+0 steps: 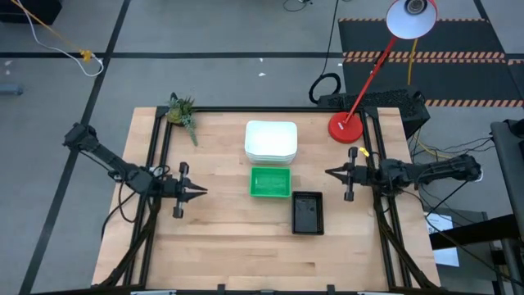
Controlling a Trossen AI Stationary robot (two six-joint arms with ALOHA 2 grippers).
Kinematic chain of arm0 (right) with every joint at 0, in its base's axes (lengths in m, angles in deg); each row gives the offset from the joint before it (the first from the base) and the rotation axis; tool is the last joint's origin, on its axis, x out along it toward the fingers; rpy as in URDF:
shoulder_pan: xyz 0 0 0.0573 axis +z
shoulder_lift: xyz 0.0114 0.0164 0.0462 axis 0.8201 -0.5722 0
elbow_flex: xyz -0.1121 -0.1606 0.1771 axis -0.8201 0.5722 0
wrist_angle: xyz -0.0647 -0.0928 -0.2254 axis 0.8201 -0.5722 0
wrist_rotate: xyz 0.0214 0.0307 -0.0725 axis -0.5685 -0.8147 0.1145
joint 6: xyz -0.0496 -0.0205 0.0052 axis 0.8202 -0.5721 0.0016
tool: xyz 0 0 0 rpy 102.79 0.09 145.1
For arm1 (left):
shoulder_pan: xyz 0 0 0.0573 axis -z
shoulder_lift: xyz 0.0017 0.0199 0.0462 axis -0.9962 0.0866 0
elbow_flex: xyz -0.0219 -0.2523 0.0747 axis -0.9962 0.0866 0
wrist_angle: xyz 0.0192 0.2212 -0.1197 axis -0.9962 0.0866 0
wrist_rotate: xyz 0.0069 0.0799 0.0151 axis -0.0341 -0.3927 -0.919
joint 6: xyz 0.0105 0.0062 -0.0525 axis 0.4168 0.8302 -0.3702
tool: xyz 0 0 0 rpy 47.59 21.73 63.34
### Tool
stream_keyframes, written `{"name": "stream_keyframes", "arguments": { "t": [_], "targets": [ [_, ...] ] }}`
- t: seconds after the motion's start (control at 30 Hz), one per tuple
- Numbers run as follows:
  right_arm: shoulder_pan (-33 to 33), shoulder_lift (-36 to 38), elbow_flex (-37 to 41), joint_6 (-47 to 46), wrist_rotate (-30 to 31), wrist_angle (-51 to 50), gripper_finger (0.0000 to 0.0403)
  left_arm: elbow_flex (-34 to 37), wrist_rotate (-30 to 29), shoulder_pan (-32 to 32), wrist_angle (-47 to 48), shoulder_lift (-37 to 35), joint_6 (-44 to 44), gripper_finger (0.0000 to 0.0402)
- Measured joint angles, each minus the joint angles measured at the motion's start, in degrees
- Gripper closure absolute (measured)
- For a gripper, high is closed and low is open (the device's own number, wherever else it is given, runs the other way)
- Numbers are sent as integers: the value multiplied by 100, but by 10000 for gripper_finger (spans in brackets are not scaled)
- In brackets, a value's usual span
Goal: Stack baskets by color
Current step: Return to Home Position
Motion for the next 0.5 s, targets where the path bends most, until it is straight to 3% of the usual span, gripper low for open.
{"name": "stream_keyframes", "arguments": {
  "t": [0.37, 0.5],
  "targets": [
    [-191, 789, 6, -6, -29, -629, 403, -2, 46, -178, 115, 0, -7, 360],
    [-191, 975, 6, 19, -681, -766, 403, -2, 55, -174, 115, 0, 11, 360]
  ]
}}
